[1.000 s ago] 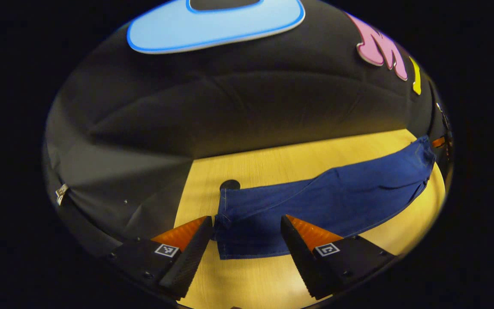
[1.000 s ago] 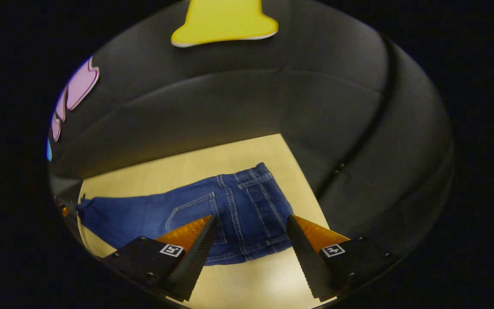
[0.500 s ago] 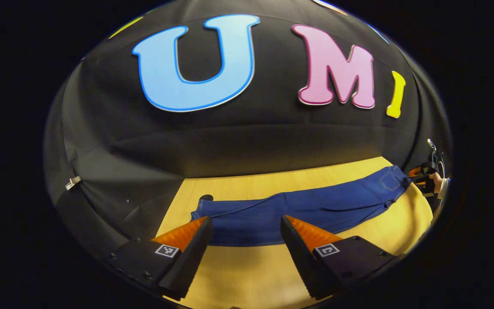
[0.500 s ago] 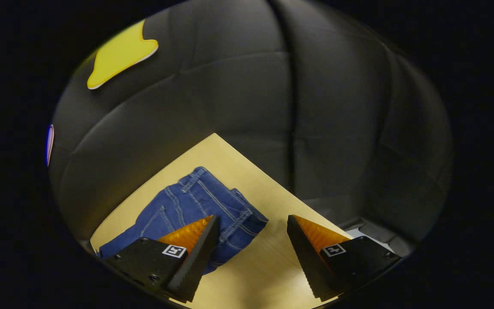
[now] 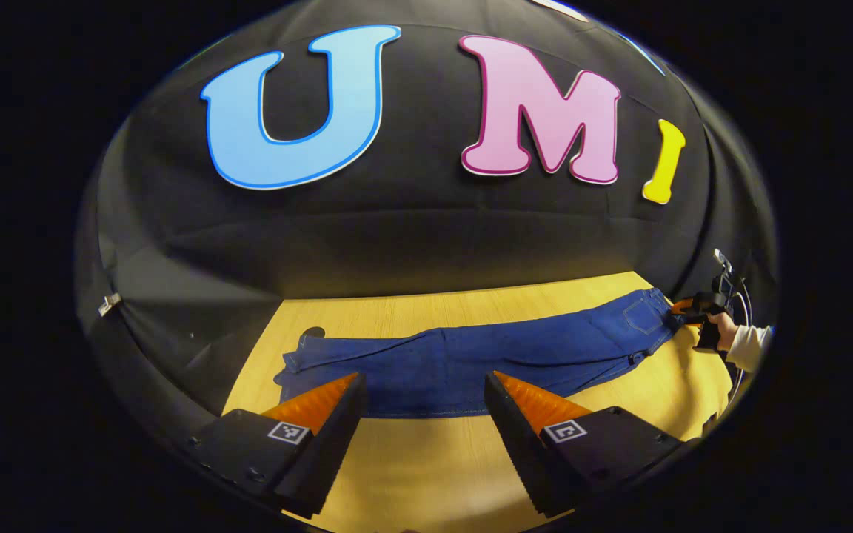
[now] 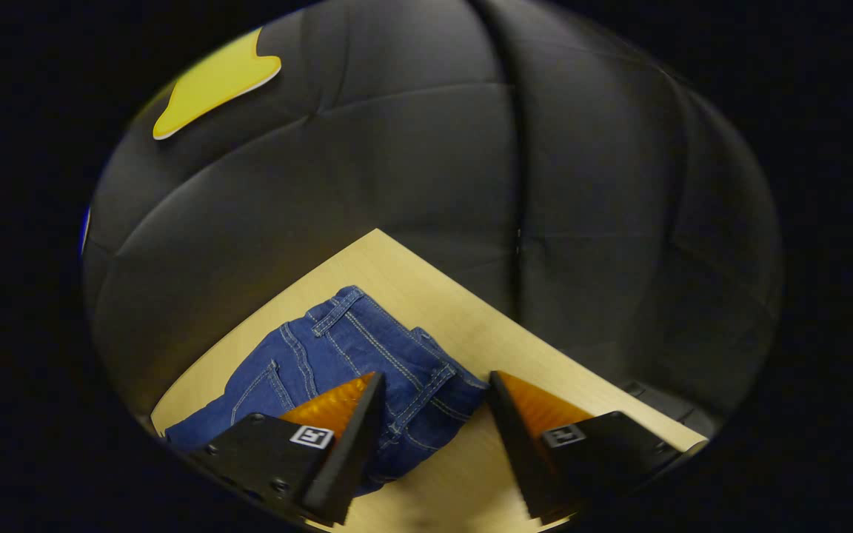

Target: Grasp the waist and the cuffs of the jeans and fold them to make the two legs overlap; first hold the waist and fold one-third of the jeans toward the cuffs, then hold the cuffs and fold the remaining one-third in the same direction to finish folding.

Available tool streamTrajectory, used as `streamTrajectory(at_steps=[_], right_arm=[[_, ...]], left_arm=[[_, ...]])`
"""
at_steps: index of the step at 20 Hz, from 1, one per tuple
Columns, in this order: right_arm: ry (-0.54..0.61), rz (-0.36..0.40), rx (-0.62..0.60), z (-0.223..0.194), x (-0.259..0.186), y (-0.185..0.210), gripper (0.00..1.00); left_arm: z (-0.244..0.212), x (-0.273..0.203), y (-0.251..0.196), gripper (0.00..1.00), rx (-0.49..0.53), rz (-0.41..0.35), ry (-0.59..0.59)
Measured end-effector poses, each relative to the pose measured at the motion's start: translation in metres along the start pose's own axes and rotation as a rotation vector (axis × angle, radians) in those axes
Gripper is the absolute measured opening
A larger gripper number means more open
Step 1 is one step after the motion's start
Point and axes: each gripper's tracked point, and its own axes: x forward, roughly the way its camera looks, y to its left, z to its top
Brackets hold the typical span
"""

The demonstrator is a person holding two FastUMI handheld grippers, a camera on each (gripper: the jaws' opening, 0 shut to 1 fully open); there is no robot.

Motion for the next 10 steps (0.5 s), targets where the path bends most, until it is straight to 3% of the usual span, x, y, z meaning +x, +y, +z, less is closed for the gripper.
streamTrajectory(at_steps=[2,3,4,5,8,10], right_arm=[[-0.019,-0.009,-0.007,0.001,0.005,0.004,0.61],[-0.015,0.014,-0.002,-0.001,0.005,0.011,0.60],[-0.029,0.007,-0.010,0.001,0.003,0.011,0.44],[-0.048,0.001,-0.026,0.002,0.006,0.012,0.22],[-0.081,0.013,-0.088,0.003,0.004,0.016,0.08],[-0.075,0.037,-0.086,0.007,-0.002,0.017,0.07]], left_arm=[[-0.004,0.002,0.002,0.99,-0.021,0.007,0.005],[-0.006,0.002,0.001,0.99,-0.031,0.012,0.008],[-0.008,0.002,0.001,0.99,-0.042,0.015,0.014],[-0.013,0.003,0.001,0.99,-0.052,0.017,0.021],[-0.022,0.001,0.002,0.99,-0.067,0.020,0.035],[-0.029,0.001,0.004,0.99,-0.064,0.021,0.043]])
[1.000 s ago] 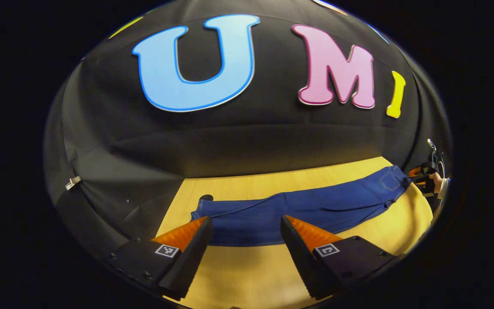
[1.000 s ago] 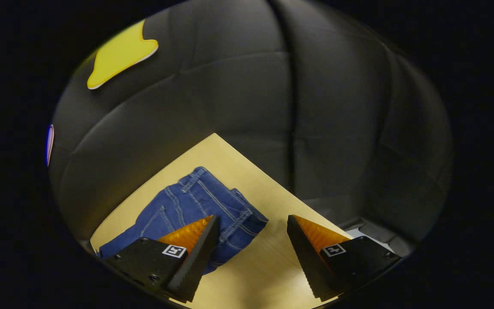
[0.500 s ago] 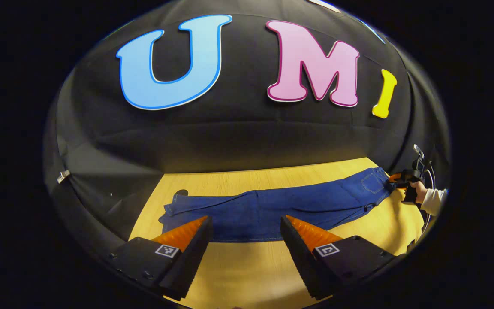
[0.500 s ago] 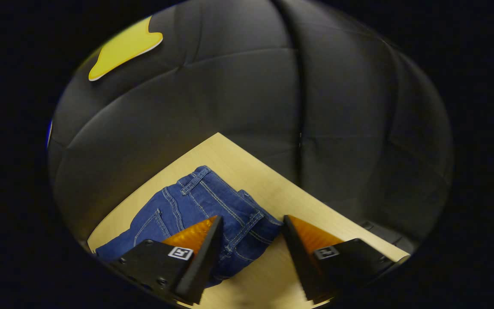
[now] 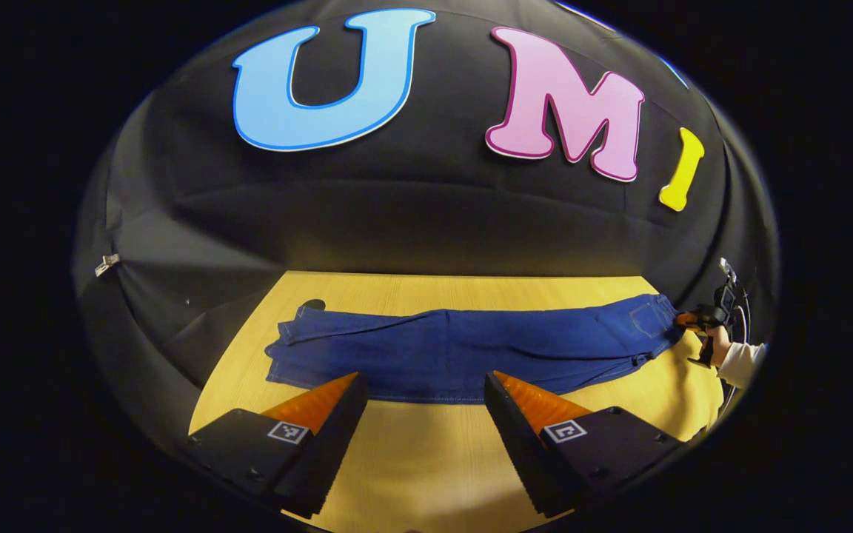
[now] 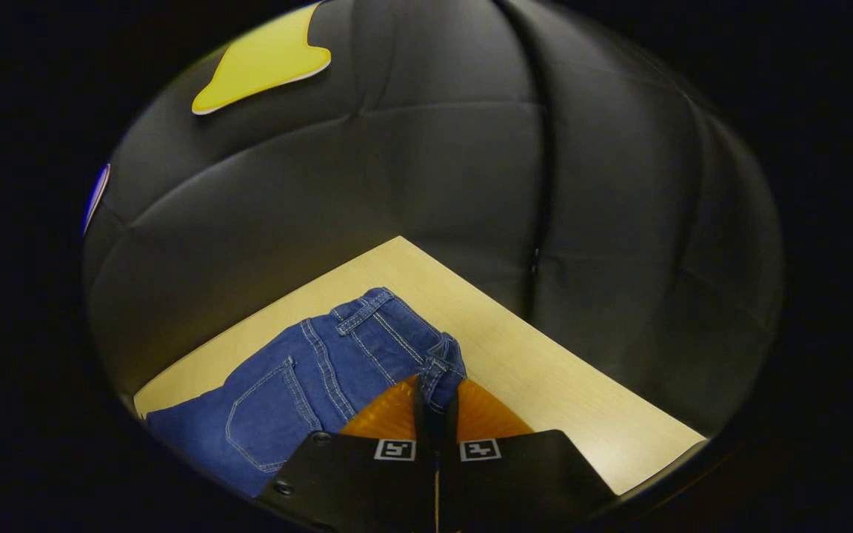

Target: Grasp the waist and the cuffs of the jeans and fold them to make the two legs overlap; first hold the waist and fold one-third of the jeans toward the cuffs, then hold the cuffs and fold the remaining one-third in the same direction to finish folding.

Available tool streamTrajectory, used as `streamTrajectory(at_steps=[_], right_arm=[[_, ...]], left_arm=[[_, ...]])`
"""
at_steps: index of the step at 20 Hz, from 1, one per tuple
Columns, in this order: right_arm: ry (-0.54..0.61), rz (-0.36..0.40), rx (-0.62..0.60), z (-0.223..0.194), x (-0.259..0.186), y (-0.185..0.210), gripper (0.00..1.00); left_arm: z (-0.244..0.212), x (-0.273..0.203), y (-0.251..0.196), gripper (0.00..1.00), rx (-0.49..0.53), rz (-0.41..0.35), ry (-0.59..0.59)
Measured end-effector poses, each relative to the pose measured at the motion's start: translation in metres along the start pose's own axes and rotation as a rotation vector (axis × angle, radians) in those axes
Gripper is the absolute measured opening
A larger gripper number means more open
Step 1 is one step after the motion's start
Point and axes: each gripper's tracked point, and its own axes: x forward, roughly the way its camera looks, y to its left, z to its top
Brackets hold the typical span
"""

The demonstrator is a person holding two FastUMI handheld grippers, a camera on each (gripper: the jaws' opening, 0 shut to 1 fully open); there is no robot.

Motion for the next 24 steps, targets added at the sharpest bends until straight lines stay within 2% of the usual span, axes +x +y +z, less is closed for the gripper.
streamTrajectory(at_steps=[2,4,8,11,13,16,20,24], right_arm=[[-0.045,0.026,0.007,0.020,-0.015,0.003,0.07],[-0.104,0.062,-0.051,0.049,-0.042,0.020,0.06],[-0.245,0.195,-0.214,0.117,-0.122,0.080,0.06],[-0.317,0.315,-0.300,0.131,-0.190,0.103,0.06],[-0.359,0.396,-0.370,0.110,-0.227,0.106,0.06],[-0.375,0.502,-0.450,0.083,-0.236,0.090,0.06],[-0.334,0.583,-0.533,0.057,-0.246,0.077,0.06],[-0.248,0.639,-0.639,0.032,-0.245,0.038,0.06]], left_arm=[[-0.005,-0.001,0.002,0.99,-0.003,0.002,0.005],[-0.006,-0.006,0.005,0.99,-0.019,0.005,0.000],[-0.014,-0.016,0.020,0.99,-0.049,0.021,-0.011],[-0.020,-0.025,0.030,0.97,-0.085,0.020,-0.021],[-0.025,-0.028,0.040,0.97,-0.098,0.026,-0.028],[-0.033,-0.031,0.058,0.97,-0.139,0.032,-0.041],[-0.040,-0.026,0.088,0.98,-0.191,0.054,-0.063],[-0.052,-0.012,0.123,0.98,-0.242,0.098,-0.076]])
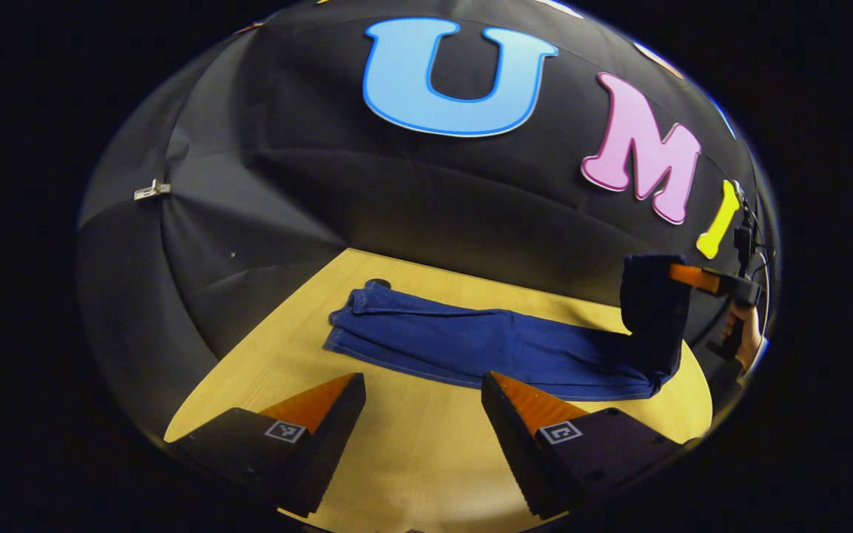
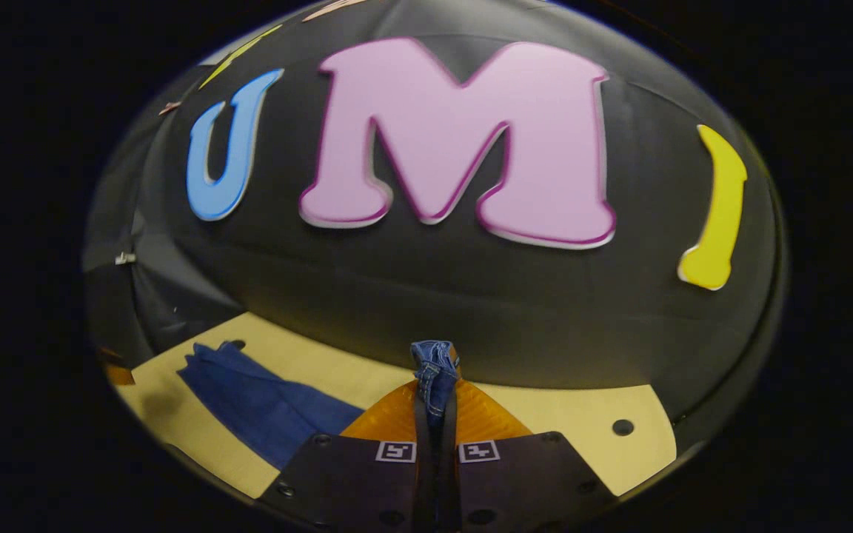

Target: Grasp the waist and the cuffs of the jeans and fold them to make the two legs overlap; first hold the waist and fold one-third of the jeans toward the cuffs, then hold the cuffs and fold the remaining one-third in the same direction to finish folding.

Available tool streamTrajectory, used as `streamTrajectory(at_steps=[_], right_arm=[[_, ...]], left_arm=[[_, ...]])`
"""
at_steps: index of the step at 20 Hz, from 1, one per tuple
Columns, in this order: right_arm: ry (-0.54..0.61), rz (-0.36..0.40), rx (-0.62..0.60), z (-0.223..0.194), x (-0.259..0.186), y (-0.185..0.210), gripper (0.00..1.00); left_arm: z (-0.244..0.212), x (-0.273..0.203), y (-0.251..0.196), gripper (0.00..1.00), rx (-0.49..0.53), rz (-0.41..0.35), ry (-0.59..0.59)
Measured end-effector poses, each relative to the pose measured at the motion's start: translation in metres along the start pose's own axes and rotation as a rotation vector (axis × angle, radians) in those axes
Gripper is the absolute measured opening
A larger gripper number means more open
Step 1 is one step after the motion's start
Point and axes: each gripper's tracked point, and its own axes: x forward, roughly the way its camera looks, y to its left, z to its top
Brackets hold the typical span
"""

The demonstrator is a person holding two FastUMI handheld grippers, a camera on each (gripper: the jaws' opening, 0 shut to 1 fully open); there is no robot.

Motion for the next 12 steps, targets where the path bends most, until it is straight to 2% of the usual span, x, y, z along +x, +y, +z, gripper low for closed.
streamTrajectory(at_steps=[2,6,7,8,9,11,12], right_arm=[[0.048,0.036,-0.025,-0.007,-0.025,-0.016,0.06],[0.110,0.059,-0.065,-0.026,-0.057,-0.045,0.06],[0.119,0.059,-0.076,-0.037,-0.054,-0.037,0.06],[0.130,0.062,-0.087,-0.046,-0.051,-0.028,0.17],[0.140,0.067,-0.097,-0.063,-0.036,-0.001,0.06],[0.164,0.111,-0.081,-0.079,-0.034,0.023,0.13],[0.177,0.141,-0.060,-0.086,-0.037,0.036,0.32]], left_arm=[[-0.002,0.012,0.018,0.98,-0.020,0.023,-0.010],[-0.001,0.041,0.053,0.99,-0.075,0.070,-0.025],[0.002,0.050,0.060,0.99,-0.088,0.080,-0.029],[0.003,0.060,0.069,0.98,-0.097,0.094,-0.031],[0.005,0.071,0.079,0.98,-0.106,0.109,-0.033],[0.008,0.092,0.092,0.98,-0.126,0.126,-0.021],[0.009,0.100,0.096,0.98,-0.130,0.127,-0.009]])
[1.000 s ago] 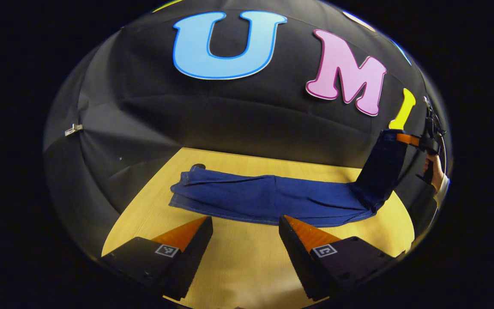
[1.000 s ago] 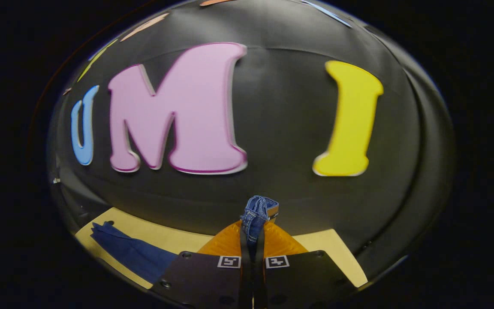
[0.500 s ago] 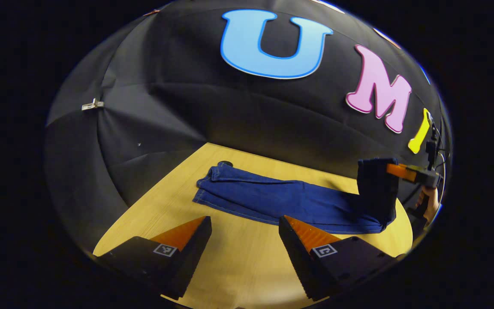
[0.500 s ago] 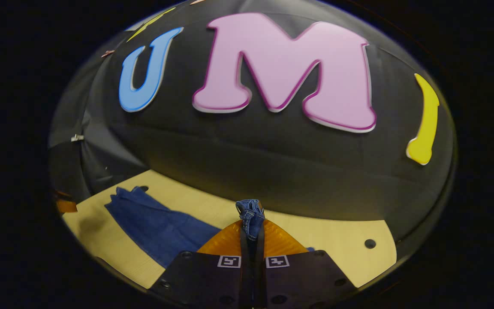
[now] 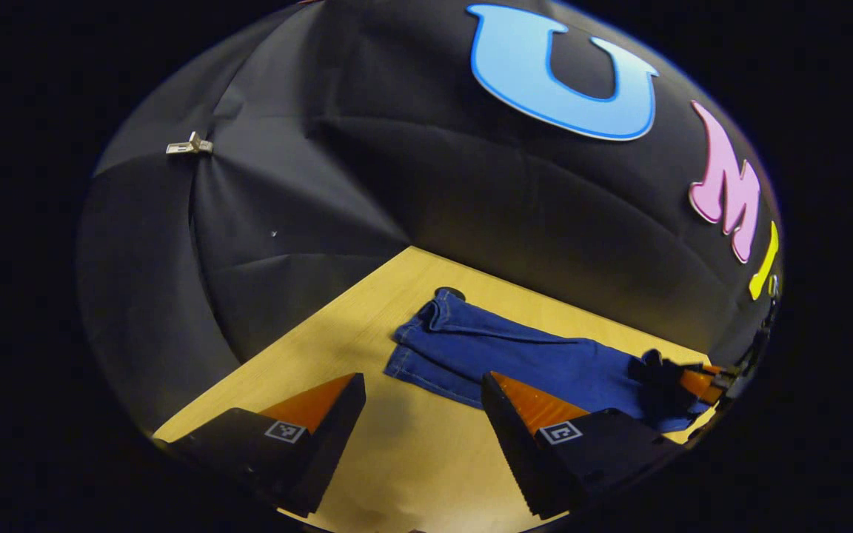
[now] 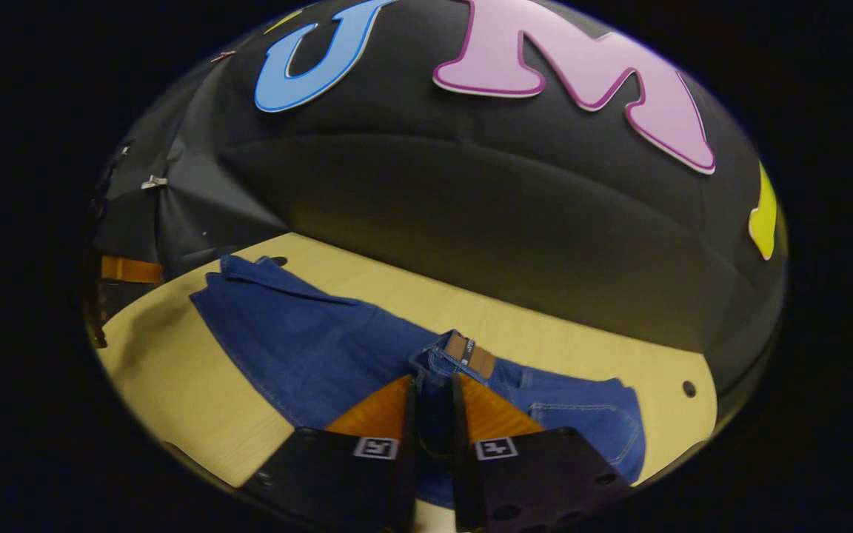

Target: Grasp the waist and the cuffs of the jeans and fold them to make the two legs overlap; first hold the waist and fold one-third of the jeans toward the cuffs, then hold the cuffs and fold the remaining one-third in the same direction to finish folding.

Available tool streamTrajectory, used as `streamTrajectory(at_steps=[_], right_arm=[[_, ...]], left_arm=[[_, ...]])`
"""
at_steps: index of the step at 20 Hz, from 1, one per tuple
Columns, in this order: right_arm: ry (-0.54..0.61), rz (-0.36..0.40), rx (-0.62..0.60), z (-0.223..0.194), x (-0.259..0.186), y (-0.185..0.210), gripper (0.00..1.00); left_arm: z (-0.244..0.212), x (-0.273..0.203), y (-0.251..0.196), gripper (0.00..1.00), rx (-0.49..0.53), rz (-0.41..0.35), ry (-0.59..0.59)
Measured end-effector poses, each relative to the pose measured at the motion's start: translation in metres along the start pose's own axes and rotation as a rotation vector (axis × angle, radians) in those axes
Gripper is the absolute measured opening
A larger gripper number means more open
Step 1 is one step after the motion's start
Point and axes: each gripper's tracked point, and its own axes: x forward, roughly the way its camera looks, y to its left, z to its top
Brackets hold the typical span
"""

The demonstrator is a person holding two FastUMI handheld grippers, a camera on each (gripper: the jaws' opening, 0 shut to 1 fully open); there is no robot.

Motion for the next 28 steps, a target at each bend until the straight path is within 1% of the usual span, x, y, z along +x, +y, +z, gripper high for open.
streamTrajectory(at_steps=[1,4,8,11,14,17,20,21,22,23,24,26,27,28], right_arm=[[0.008,0.022,0.014,-0.005,-0.003,0.012,0.39],[0.005,0.019,0.017,-0.013,-0.017,0.019,0.97],[-0.031,0.019,0.114,-0.008,-0.056,0.008,0.98],[-0.057,-0.018,0.118,-0.004,-0.084,-0.023,0.97],[-0.078,-0.046,0.145,-0.001,-0.110,-0.049,0.97],[-0.086,-0.078,0.160,-0.003,-0.129,-0.068,0.97],[-0.077,-0.091,0.168,-0.012,-0.135,-0.076,0.97],[-0.066,-0.091,0.170,-0.017,-0.135,-0.077,0.97],[-0.055,-0.087,0.176,-0.023,-0.136,-0.077,0.98],[-0.043,-0.082,0.184,-0.029,-0.136,-0.077,0.98],[-0.033,-0.081,0.189,-0.033,-0.136,-0.079,0.98],[-0.027,-0.088,0.195,-0.037,-0.138,-0.085,0.98],[-0.026,-0.096,0.198,-0.039,-0.138,-0.089,0.98],[-0.026,-0.103,0.201,-0.040,-0.139,-0.093,0.97]], left_arm=[[0.001,0.010,0.002,0.99,0.000,0.000,0.013],[0.004,0.040,0.003,0.97,-0.003,0.009,0.037],[0.010,0.076,0.013,0.97,-0.014,0.046,0.070],[0.004,0.102,0.021,0.97,0.003,0.081,0.105],[-0.005,0.118,0.015,0.97,0.002,0.092,0.133],[-0.010,0.124,0.006,0.99,0.054,0.103,0.147],[-0.020,0.123,-0.001,0.98,0.182,0.132,0.197],[-0.018,0.124,-0.009,0.98,0.176,0.115,0.193],[-0.026,0.128,-0.012,0.84,0.162,0.122,0.189],[-0.022,0.124,-0.016,0.70,0.146,0.117,0.182],[-0.024,0.127,-0.021,0.67,0.129,0.098,0.173],[-0.027,0.128,-0.029,0.38,0.141,0.088,0.153],[-0.027,0.127,-0.029,0.31,0.159,0.089,0.147],[-0.026,0.127,-0.030,0.21,0.172,0.087,0.136]])
